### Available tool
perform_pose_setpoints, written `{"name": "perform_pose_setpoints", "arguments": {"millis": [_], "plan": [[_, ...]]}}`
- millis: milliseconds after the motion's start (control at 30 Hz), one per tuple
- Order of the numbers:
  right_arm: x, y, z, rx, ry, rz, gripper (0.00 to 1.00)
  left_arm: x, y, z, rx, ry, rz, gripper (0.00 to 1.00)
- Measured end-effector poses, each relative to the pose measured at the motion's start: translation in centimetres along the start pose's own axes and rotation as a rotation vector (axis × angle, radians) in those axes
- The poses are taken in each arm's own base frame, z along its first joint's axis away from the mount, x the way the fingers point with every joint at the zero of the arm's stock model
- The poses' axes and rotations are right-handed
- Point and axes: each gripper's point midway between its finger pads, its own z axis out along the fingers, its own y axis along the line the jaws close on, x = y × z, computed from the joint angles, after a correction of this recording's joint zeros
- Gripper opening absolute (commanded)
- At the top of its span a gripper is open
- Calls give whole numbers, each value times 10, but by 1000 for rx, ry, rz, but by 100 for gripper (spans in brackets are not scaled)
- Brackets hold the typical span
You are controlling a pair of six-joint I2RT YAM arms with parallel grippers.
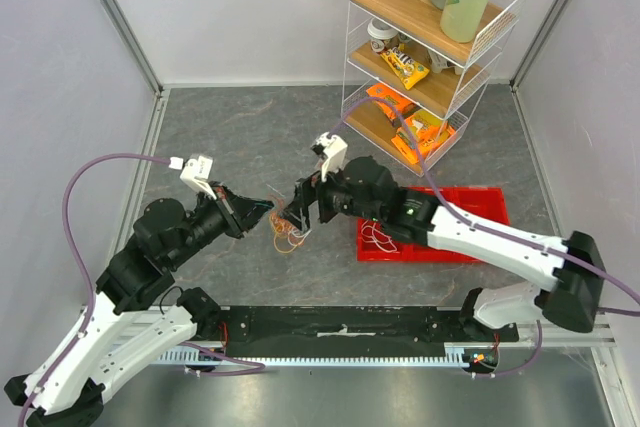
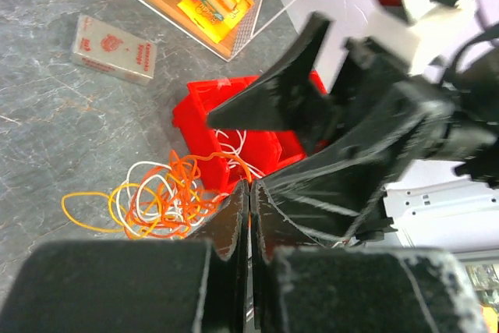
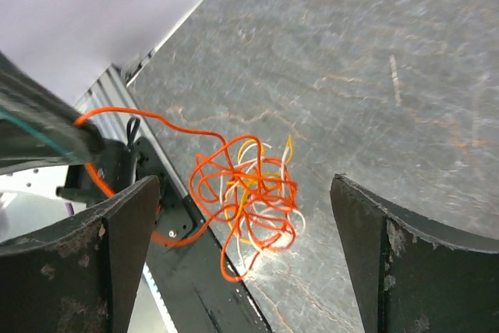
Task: Untangle the cables
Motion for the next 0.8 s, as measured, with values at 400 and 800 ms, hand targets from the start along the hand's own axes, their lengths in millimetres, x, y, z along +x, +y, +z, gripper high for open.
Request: {"name": "perform_pose_setpoints", "arguments": {"millis": [400,800], "plan": [[75,-35,83,20,148,52,98,-34,-38,-10,76,-17,25,2],[159,-123,118,186,278,128,98,-165,-103,-78,122,-376,96,2]]}}
